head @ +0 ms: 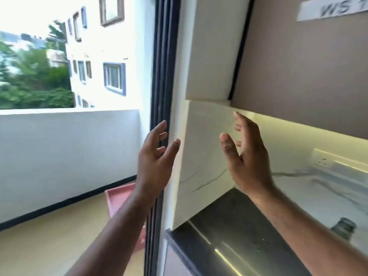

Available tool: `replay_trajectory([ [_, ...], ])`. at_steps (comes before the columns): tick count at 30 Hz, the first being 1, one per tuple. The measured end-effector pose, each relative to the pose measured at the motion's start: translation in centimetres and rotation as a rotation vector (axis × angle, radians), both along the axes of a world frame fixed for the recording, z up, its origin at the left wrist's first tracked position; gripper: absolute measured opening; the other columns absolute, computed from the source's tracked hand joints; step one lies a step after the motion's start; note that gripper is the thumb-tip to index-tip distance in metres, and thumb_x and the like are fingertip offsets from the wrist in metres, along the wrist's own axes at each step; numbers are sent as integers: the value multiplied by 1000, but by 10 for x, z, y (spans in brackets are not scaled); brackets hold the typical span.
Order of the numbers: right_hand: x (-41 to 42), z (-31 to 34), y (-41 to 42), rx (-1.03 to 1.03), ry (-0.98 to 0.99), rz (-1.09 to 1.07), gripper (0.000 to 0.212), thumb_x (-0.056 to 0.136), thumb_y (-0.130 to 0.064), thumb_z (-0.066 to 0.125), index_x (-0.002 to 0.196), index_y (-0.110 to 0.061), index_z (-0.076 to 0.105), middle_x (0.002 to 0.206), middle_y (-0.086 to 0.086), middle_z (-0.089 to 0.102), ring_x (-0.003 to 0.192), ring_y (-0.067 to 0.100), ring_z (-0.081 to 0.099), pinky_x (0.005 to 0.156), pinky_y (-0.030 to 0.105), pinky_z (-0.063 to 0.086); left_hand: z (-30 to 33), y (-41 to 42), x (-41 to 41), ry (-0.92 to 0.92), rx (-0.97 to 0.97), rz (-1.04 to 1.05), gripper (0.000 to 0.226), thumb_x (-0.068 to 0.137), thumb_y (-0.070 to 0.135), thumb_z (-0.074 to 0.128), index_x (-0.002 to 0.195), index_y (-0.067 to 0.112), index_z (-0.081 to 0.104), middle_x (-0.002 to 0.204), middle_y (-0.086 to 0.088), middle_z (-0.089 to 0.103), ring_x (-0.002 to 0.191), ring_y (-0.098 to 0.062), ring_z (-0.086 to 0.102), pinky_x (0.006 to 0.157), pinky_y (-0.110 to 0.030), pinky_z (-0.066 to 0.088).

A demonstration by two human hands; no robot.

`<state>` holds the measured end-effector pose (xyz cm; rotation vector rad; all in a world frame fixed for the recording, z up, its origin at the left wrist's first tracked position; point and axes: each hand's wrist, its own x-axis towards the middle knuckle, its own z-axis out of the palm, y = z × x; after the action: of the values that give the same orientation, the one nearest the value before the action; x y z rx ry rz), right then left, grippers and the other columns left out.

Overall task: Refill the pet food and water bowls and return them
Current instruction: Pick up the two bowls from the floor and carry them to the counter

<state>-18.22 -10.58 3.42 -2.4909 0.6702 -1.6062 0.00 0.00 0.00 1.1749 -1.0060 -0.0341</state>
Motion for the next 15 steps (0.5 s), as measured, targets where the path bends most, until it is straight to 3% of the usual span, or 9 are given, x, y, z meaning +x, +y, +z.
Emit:
replay_trajectory([
  [5, 74, -48, 16, 153, 44, 140, 77, 100, -71, 31, 158, -19, 33, 156, 2, 42, 139, 19, 49, 100, 54, 53, -43, 35, 56, 91, 71, 134, 59, 89, 37, 64, 146, 25, 52, 141, 9, 58, 127, -3, 56, 98, -42, 56],
  [10, 157, -90, 31, 199, 147, 257, 78, 98, -75, 30, 158, -25, 32, 156, 1, 41, 138, 22, 52, 99, 56, 55, -92, 64, 114, 103, 187, 211, 63, 89, 39, 63, 149, 24, 48, 142, 4, 57, 122, 4, 57, 94, -24, 54],
  [15, 249, -140, 38, 269, 228, 351, 77, 99, -73, 32, 155, -21, 37, 157, 2, 41, 140, 21, 48, 99, 55, 55, -142, 86, 180, 143, 299, 318, 63, 90, 41, 62, 149, 24, 48, 146, 6, 55, 128, -3, 55, 100, -37, 55],
])
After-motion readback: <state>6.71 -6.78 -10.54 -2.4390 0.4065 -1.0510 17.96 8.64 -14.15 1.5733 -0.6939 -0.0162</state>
